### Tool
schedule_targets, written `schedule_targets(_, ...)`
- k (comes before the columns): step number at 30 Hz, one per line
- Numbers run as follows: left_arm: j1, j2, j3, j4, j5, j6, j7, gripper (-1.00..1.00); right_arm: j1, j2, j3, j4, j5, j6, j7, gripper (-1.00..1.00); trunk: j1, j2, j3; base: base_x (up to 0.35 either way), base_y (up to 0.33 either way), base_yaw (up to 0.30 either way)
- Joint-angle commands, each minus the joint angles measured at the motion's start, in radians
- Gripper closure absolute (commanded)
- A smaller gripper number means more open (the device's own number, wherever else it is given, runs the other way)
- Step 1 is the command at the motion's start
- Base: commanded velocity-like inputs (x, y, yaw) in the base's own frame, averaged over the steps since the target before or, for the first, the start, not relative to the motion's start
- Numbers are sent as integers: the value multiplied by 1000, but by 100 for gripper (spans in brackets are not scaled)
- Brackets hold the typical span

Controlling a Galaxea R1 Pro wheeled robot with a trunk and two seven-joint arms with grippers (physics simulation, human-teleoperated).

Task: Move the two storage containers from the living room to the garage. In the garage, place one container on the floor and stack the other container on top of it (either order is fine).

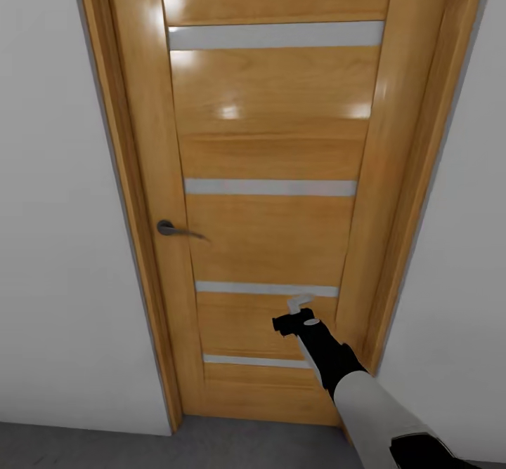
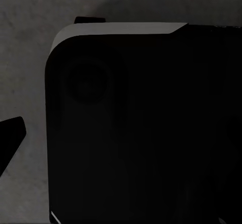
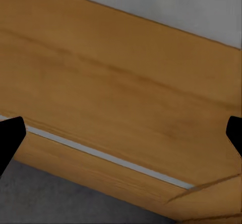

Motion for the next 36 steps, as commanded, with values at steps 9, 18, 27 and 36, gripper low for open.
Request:
schedule_targets(9,0,0,1,0,5,-2,0,-100,0,0,1,-2,10,6,3,-100,1,-1,-1,313,126,0)
schedule_targets(18,0,0,1,0,5,-2,0,-100,0,0,1,-2,10,-6,3,-100,1,-1,-1,313,129,0)
schedule_targets(27,0,0,1,0,5,-2,0,-100,0,0,2,-4,13,-29,1,-100,1,-1,-1,299,94,0)
schedule_targets(36,0,0,1,0,5,-2,0,-100,-1,0,2,-5,23,-82,-13,-100,1,-1,-1,69,2,0)
